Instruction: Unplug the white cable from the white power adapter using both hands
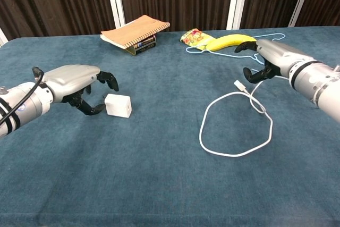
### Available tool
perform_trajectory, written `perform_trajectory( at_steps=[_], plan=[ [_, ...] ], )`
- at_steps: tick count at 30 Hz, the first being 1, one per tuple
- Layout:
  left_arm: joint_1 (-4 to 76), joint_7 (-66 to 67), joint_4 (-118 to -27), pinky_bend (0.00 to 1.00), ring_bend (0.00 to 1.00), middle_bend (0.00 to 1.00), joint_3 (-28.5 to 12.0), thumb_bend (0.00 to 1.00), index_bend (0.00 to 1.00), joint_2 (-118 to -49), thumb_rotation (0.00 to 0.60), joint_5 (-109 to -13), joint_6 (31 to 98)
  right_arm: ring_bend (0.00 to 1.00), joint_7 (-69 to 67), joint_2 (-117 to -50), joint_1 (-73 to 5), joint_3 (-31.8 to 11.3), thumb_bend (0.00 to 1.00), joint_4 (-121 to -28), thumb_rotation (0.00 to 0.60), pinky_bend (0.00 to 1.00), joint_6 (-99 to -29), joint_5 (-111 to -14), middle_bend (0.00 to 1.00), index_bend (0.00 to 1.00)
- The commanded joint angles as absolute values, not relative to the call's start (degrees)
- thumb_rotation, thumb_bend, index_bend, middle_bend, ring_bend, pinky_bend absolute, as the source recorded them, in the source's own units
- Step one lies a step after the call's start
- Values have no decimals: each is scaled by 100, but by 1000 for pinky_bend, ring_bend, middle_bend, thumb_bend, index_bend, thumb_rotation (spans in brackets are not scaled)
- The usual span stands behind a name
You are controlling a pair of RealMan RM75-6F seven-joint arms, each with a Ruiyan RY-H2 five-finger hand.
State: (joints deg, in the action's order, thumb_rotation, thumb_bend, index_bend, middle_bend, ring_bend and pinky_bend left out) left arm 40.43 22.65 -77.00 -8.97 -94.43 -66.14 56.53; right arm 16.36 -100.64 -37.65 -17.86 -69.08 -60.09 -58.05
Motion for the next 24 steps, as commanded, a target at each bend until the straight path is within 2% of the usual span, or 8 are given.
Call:
perform_trajectory(
  at_steps=[1,3,5,10,14,18,21,24],
  plan=[
    [3983,2185,-7917,215,68,150,-896,413,238,-9319,600,-6659,5754,0,1685,-9758,-3659,-1705,617,-7245,600,0,-5901,-5754,125,174],
    [3951,2142,-8132,190,51,128,-908,416,208,-9193,600,-6708,5819,0,1746,-9494,-3596,-1685,485,-7573,600,0,-5822,-5662,58,59],
    [3895,2072,-8429,178,39,109,-900,420,180,-8996,600,-6815,5919,0,1710,-9181,-3489,-1666,409,-7981,600,0,-5866,-5691,21,11],
    [3656,1734,-9254,164,36,101,-789,422,159,-8399,600,-7339,6319,0,1435,-8374,-3052,-1473,301,-8949,600,0,-6377,-6277,0,0],
    [3288,1138,-9835,135,25,91,-524,415,130,-7764,600,-8000,6798,0,1394,-7453,-2494,-1068,270,-9935,600,0,-6904,-6851,0,0],
    [2741,189,-10037,79,0,31,12,423,67,-7072,600,-8851,7442,0,1669,-6592,-1728,-443,267,-10698,600,0,-7765,-7533,0,0],
    [2236,-417,-9640,54,0,1,465,423,27,-6825,600,-9553,8190,0,1818,-6308,-1063,12,258,-10825,600,0,-8594,-8031,0,0],
    [1683,-672,-8997,49,0,0,738,425,2,-6784,600,-9913,8993,0,1690,-6330,-452,346,258,-10594,600,0,-9350,-8477,0,0]
  ],
)
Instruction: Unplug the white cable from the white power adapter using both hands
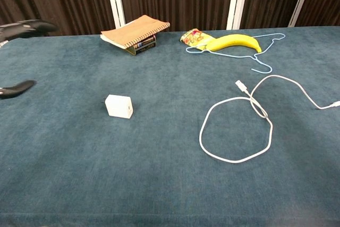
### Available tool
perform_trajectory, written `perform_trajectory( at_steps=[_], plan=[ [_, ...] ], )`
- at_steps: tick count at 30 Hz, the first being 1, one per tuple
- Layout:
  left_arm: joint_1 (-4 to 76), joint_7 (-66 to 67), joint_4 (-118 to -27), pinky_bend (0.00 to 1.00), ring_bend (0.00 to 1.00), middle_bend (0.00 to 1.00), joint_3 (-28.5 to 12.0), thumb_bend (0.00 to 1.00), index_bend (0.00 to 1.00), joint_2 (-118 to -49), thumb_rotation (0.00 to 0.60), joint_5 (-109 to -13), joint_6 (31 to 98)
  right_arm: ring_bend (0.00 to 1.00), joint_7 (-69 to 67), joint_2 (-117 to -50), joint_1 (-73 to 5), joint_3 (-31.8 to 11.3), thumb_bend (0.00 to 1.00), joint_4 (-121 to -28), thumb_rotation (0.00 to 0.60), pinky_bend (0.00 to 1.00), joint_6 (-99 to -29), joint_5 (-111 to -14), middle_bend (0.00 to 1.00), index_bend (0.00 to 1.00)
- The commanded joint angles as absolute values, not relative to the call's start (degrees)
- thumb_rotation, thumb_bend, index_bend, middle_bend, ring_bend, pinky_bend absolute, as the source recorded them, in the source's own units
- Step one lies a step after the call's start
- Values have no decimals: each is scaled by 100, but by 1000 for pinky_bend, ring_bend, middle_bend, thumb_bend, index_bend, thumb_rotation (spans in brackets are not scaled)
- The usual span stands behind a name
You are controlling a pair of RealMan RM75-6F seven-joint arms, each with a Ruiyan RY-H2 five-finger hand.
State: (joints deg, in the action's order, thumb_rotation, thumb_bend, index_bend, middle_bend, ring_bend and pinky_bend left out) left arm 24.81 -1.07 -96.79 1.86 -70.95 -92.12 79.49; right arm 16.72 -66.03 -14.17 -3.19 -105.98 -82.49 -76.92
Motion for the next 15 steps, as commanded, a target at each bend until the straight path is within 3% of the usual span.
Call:
perform_trajectory(
  at_steps=[1,4,7,15],
  plan=[
    [1535,-777,-8842,49,0,0,778,426,0,-6802,600,-9920,9179,0,1603,-6371,-315,414,257,-10488,600,0,-9497,-8562,0,0],
    [1189,-1076,-8355,44,0,0,891,428,0,-6884,600,-9935,9524,0,1268,-6413,4,571,253,-10249,600,0,-9762,-8717,0,0],
    [1102,-1135,-8078,36,0,0,947,423,0,-6858,600,-9896,9424,0,1052,-6329,94,538,239,-10172,600,0,-9908,-8893,0,0],
    [1143,-1343,-8092,33,0,0,868,417,0,-6722,600,-9787,9077,0,1282,-6328,59,367,239,-10211,600,0,-9478,-8597,0,0]
  ],
)
